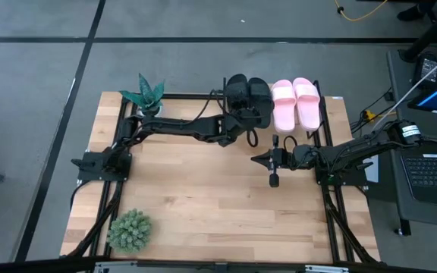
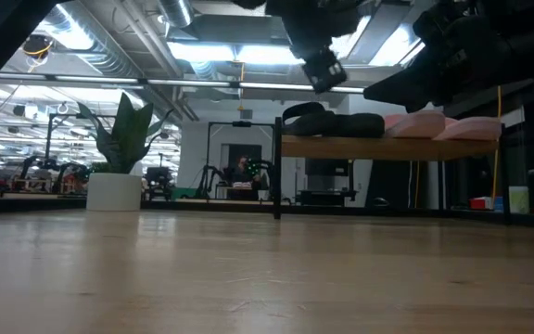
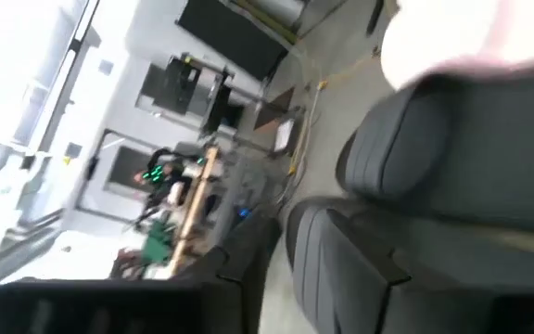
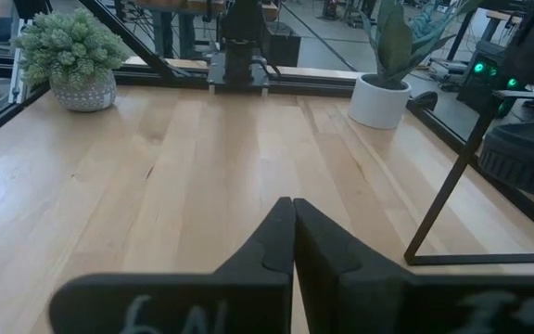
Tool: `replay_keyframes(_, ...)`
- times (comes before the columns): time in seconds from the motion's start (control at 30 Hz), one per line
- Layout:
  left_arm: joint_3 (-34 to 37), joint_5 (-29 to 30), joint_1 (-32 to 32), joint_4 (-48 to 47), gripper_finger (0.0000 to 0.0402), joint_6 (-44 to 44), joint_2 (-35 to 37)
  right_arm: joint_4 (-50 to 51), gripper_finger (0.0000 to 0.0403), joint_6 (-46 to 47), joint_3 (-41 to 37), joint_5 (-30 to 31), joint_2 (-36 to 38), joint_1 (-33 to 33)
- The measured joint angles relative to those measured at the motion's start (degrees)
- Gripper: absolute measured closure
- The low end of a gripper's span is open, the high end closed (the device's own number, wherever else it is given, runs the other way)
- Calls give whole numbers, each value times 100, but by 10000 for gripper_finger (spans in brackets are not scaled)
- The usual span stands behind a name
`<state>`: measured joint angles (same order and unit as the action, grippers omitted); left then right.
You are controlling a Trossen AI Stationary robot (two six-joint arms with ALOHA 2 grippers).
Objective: Pick and place slides into the shelf
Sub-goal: Put the black slide on the shelf
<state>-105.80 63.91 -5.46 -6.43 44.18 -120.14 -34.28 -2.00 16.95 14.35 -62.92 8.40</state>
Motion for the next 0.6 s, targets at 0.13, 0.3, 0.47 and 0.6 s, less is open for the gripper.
replay_keyframes(0.13,6,-409,59,-151,352,-388,262,11,395,2,0,-2,2,0)
replay_keyframes(0.3,2,-1049,130,-888,395,-1244,740,134,395,4,0,-35,2,9)
replay_keyframes(0.47,-4,-1721,193,-2297,400,-2372,1120,260,395,33,0,-50,2,15)
replay_keyframes(0.6,-1,-2391,226,-3254,401,-3162,1176,295,395,49,0,-50,2,15)
